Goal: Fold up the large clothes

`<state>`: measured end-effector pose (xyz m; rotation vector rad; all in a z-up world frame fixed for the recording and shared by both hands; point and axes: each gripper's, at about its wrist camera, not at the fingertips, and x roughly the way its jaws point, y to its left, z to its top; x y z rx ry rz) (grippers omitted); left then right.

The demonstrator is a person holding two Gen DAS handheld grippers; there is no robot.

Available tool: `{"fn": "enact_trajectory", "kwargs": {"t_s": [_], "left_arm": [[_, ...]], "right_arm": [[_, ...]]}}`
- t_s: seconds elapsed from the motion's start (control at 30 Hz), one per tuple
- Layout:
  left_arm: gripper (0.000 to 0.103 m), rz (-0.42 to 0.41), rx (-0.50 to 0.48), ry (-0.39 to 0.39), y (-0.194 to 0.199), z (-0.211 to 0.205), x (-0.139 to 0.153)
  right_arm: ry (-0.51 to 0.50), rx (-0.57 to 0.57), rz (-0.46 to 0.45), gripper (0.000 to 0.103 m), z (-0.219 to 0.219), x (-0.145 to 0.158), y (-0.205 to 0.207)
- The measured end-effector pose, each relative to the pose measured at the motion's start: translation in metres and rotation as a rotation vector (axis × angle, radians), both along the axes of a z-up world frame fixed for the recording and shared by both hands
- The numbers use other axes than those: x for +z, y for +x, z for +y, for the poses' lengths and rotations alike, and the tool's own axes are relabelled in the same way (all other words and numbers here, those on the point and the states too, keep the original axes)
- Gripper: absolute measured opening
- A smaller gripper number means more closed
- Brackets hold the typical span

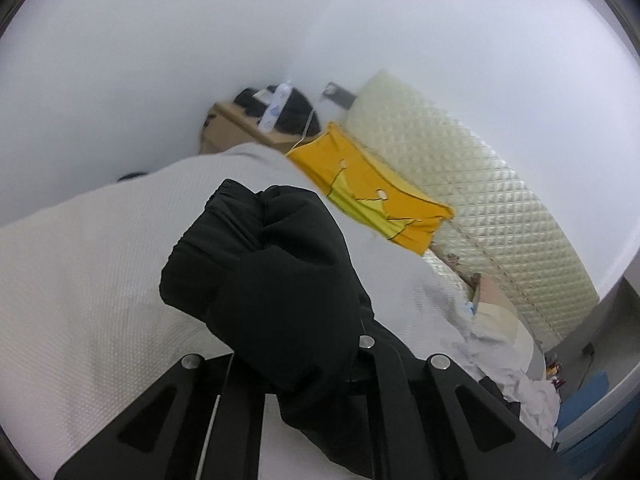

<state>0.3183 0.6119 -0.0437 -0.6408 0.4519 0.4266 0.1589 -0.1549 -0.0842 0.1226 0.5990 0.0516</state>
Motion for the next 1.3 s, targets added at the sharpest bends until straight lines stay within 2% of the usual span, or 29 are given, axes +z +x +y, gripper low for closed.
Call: {"fn": "enact_trajectory", "kwargs": {"t_s": [0.27, 0.47, 0.77, 0.93, 1.07, 1.17, 1.3], "left_arm": [[0.007, -0.023, -0.069, 0.127, -0.004, -0.078, 0.085], [0.007, -0.075, -0.147, 0.200, -0.011, -0.158, 0.151], [0.007, -0.115, -0.271, 0.289, -0.010, -0.292, 0.214], [0.007, -0.127, -0.351, 0.334, -0.005, -0.377, 0.230], [0.007, -0.135, -0.433, 0.349, 0.006, -0.455, 0.229], [0.007, -0.134, -0.503, 0.363, 0.018, -0.515, 0.221], [0.007, -0.118, -0.601, 0.373, 0.032, -0.591, 0.194]], "right_arm": [[-0.003, 0.015, -0.040, 0.103, -0.009, 0.012, -0.008], [-0.015, 0.013, -0.064, 0.103, -0.022, 0.018, -0.016], [-0.018, 0.041, -0.074, 0.103, -0.040, 0.022, -0.023], [-0.009, 0.040, -0.086, 0.103, -0.051, 0.026, -0.028], [-0.005, 0.031, -0.099, 0.103, -0.061, 0.031, -0.032], [0.001, 0.016, -0.110, 0.103, -0.071, 0.034, -0.035], [0.004, -0.003, -0.123, 0.103, -0.084, 0.037, -0.035]]}}
